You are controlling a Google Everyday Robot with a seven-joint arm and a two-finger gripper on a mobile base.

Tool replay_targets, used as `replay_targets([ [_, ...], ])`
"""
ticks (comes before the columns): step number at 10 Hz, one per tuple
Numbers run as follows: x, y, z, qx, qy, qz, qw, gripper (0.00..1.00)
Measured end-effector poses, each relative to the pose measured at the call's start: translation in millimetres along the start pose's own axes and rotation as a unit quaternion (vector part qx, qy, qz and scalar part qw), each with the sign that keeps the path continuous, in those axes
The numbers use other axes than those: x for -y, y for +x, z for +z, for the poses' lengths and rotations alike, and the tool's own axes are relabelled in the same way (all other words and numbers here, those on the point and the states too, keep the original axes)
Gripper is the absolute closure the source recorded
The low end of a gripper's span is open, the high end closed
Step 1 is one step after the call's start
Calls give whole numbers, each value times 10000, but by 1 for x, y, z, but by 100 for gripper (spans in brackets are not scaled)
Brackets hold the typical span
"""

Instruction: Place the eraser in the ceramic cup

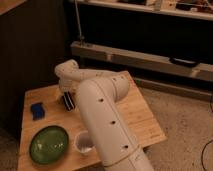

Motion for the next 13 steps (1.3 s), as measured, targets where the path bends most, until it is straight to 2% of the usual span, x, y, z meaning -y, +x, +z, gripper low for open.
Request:
replay_targets([
  [1,5,1,-12,104,-450,112,9989,20],
  [2,12,3,-23,191,-889,201,9957,20],
  [3,12,3,-30,236,-1081,224,9936,20],
  [4,11,4,-32,221,-1050,200,9940,20],
  [6,9,5,-35,192,-734,145,9970,20],
  [8,4,7,-35,133,-511,54,9986,20],
  [10,3,12,-27,78,-616,88,9980,20],
  [12,0,15,-25,153,-870,71,9961,20],
  [13,-2,16,-24,183,-931,45,9955,20],
])
